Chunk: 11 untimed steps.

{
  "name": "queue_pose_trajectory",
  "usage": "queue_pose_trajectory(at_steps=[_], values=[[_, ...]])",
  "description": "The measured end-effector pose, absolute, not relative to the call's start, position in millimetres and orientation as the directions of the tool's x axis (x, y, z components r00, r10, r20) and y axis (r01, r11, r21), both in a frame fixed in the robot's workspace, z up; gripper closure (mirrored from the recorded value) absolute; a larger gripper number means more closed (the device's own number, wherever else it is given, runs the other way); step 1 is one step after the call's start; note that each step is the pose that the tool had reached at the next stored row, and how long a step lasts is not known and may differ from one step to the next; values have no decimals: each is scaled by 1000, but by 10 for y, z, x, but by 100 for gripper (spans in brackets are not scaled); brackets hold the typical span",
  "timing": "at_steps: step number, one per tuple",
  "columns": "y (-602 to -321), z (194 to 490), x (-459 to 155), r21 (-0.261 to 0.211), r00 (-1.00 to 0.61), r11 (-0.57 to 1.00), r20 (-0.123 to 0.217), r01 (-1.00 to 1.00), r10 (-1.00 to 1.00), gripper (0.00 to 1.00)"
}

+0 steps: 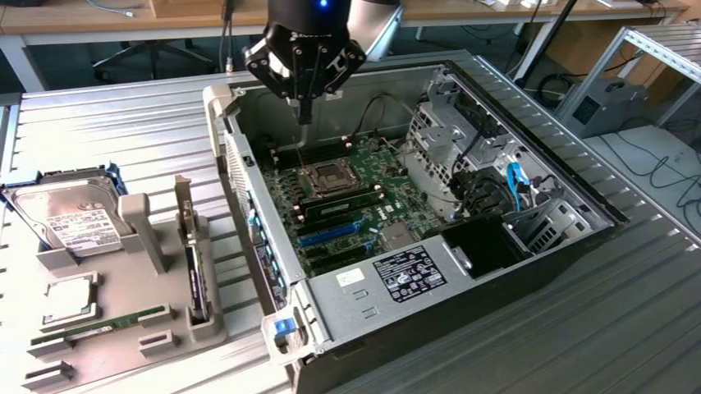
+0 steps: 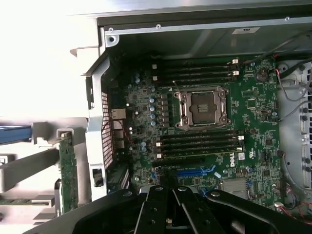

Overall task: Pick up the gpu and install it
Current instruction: 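Reach for the gpu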

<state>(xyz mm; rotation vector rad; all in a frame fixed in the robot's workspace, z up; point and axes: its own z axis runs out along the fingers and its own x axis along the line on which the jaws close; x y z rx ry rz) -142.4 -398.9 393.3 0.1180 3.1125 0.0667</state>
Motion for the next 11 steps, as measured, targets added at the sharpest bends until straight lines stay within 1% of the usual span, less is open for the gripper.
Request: queue_pose_trajectory(at_steps=[11], values=[[-3989, 3933, -1467, 44, -997, 996, -25, 75, 76, 89]])
